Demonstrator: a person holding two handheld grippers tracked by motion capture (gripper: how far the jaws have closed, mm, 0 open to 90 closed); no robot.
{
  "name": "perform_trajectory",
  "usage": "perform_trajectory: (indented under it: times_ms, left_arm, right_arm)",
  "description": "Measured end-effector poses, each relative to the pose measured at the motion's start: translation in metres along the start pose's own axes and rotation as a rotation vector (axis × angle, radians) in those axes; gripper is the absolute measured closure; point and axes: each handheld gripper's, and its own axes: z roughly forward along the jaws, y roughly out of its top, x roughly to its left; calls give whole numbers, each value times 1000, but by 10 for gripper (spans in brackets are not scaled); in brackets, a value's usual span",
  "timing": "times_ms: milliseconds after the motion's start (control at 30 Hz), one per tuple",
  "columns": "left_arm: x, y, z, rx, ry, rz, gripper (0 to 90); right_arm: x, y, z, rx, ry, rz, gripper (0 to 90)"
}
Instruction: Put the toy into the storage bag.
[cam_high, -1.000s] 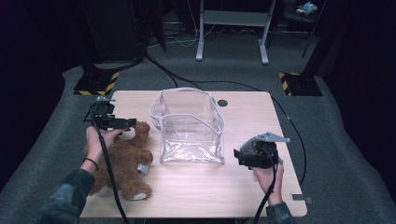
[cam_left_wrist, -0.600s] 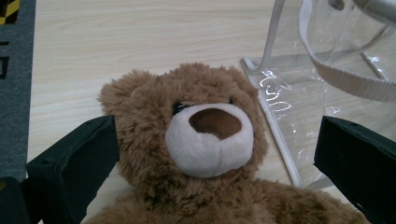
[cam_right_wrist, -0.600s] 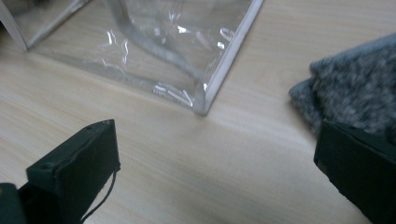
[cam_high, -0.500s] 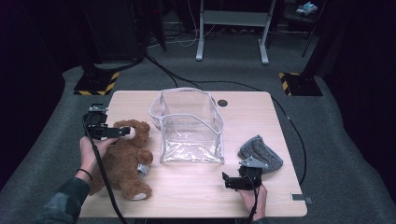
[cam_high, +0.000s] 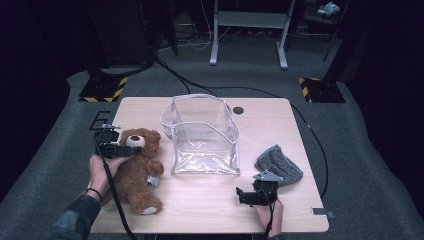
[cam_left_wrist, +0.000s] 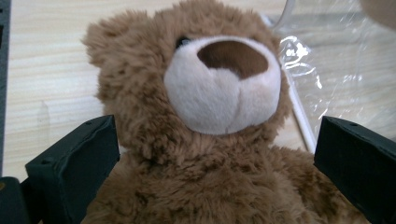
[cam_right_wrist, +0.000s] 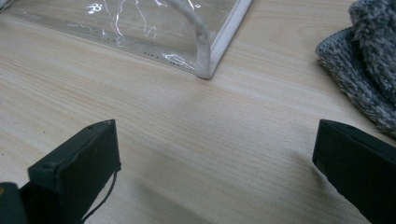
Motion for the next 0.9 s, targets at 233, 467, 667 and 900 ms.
perform_trajectory:
  times_ms: [233,467,667,900]
  left_arm:
    - [-7,-4,20,65,30,7,0]
    - [-7,-17,42,96,102,0,0]
    - [2,-30,51,52,108,-27,0]
    - [-6,-33,57,48,122,10,106]
  right_arm:
    - [0,0,1,3,9,2,1]
    - [2,0,2,14,11,-32,7]
    - [3,-1,1,11,9,-25,14]
    - [3,-1,1,16,12,-26,24]
